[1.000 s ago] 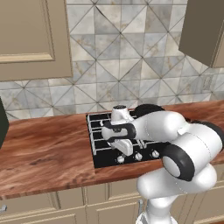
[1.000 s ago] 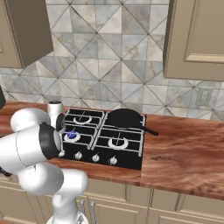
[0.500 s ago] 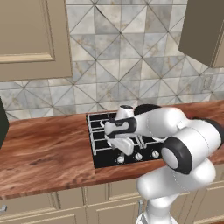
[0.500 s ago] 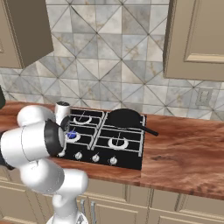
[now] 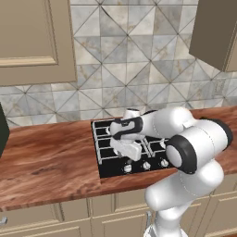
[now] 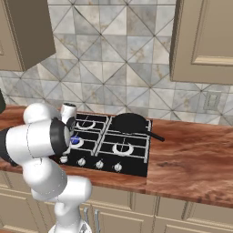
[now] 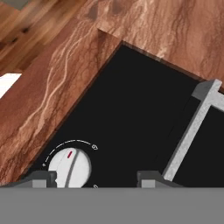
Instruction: Turn off the front left burner of the stove.
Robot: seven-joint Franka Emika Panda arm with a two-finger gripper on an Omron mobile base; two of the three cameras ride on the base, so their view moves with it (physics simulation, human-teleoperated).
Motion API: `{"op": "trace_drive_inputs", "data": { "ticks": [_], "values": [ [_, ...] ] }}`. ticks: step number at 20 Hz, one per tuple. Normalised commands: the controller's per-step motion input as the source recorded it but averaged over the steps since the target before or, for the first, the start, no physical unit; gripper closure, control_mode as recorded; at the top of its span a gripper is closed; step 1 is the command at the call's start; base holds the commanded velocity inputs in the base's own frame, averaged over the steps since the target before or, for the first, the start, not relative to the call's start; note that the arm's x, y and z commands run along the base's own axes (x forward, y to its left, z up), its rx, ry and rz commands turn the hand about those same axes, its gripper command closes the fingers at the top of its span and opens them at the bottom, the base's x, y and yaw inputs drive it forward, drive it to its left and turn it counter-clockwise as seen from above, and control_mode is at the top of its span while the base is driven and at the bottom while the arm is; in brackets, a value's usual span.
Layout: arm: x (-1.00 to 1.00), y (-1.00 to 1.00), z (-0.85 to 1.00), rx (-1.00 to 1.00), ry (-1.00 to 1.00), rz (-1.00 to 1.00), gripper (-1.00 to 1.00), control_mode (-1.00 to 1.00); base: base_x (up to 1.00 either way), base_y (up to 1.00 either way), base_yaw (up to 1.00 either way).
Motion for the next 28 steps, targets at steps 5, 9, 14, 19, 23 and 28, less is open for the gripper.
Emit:
{"op": "trace_drive_inputs", "data": {
  "ticks": [5,9,14,19,23,28],
  "values": [
    [-0.30,-0.09,-0.31,-0.01,0.03,0.00,-1.00,-1.00,0.00,0.00,0.00],
    [-0.12,-0.02,-0.48,-0.01,0.07,0.00,-1.00,-1.00,0.00,0.00,0.00],
    [-0.15,0.00,-0.61,-0.01,0.13,0.00,-1.00,-1.00,0.00,0.00,0.00],
    [-0.32,-0.05,-0.66,-0.05,0.19,0.00,-1.00,-1.00,0.00,0.00,0.00],
    [-0.49,-0.09,-0.68,-0.12,0.13,0.00,-1.00,-1.00,0.00,0.00,0.00],
    [-0.60,-0.11,-0.67,-0.15,0.09,0.00,-1.00,-1.00,0.00,0.00,0.00]
  ]
}}
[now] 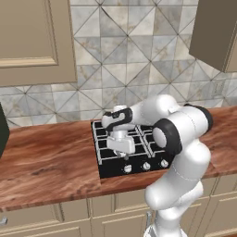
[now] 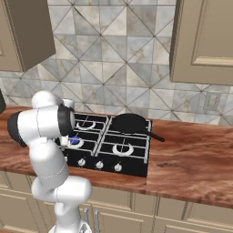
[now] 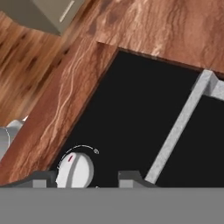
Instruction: Turn off the front left burner of the stove.
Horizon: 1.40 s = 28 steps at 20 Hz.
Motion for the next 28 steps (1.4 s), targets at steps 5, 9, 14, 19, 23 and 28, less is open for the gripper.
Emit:
{"op": "trace_drive_inputs", "data": {
  "ticks": [5,9,14,19,23,28],
  "values": [
    [-0.79,-0.28,-0.69,-0.13,0.00,0.00,-1.00,-1.00,0.00,0.00,0.00],
    [-0.99,-0.54,-0.74,-0.07,0.00,0.00,-1.00,-1.00,0.00,0.00,0.00],
    [-0.91,-0.52,-0.83,-0.04,-0.01,0.00,-1.00,-1.00,0.00,0.00,0.00],
    [-0.97,-0.50,-0.83,-0.01,-0.01,0.00,-1.00,-1.00,0.00,0.00,0.00],
    [-0.85,-0.32,-0.46,0.00,0.00,0.00,-1.00,-1.00,0.00,0.00,0.00],
    [-0.75,-0.32,-0.04,0.00,-0.03,0.00,-1.00,-1.00,0.00,0.00,0.00]
  ]
}}
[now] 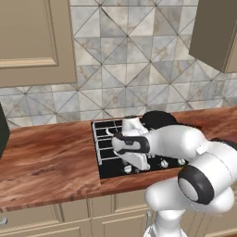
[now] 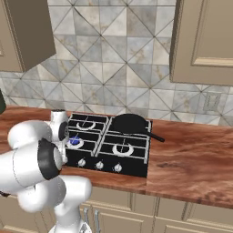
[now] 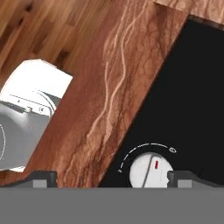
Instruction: Turn off the front left burner of the stove.
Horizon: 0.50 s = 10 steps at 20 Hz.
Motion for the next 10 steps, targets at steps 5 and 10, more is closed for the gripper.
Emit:
{"op": "trace_drive_inputs", "data": {
  "ticks": [5,10],
  "values": [
    [-0.44,-0.25,-0.02,0.00,0.00,0.00,-1.00,-1.00,0.00,0.00,0.00],
    [0.00,-0.02,0.00,0.00,0.00,0.00,-1.00,-1.00,0.00,0.00,0.00]
  ]
}}
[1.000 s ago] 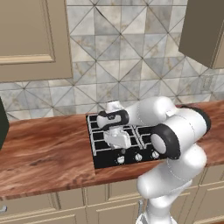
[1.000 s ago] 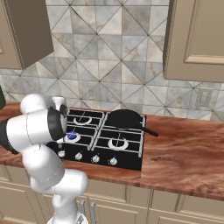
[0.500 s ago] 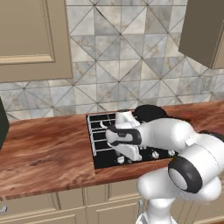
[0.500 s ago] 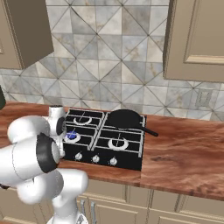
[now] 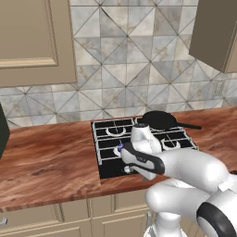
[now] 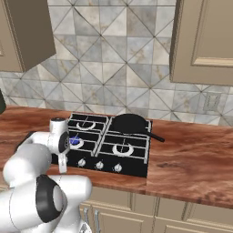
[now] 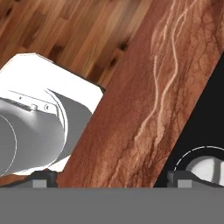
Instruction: Turn off the front left burner of the stove.
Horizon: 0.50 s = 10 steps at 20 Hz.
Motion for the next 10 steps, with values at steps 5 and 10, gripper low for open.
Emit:
{"op": "trace_drive_inputs", "data": {
  "ticks": [5,10],
  "values": [
    [0.11,-0.05,0.01,0.00,0.00,0.02,-1.00,-1.00,0.00,0.00,0.00],
    [0.22,0.00,0.00,0.00,0.00,0.02,-1.00,-1.00,0.00,0.00,0.00]
  ]
}}
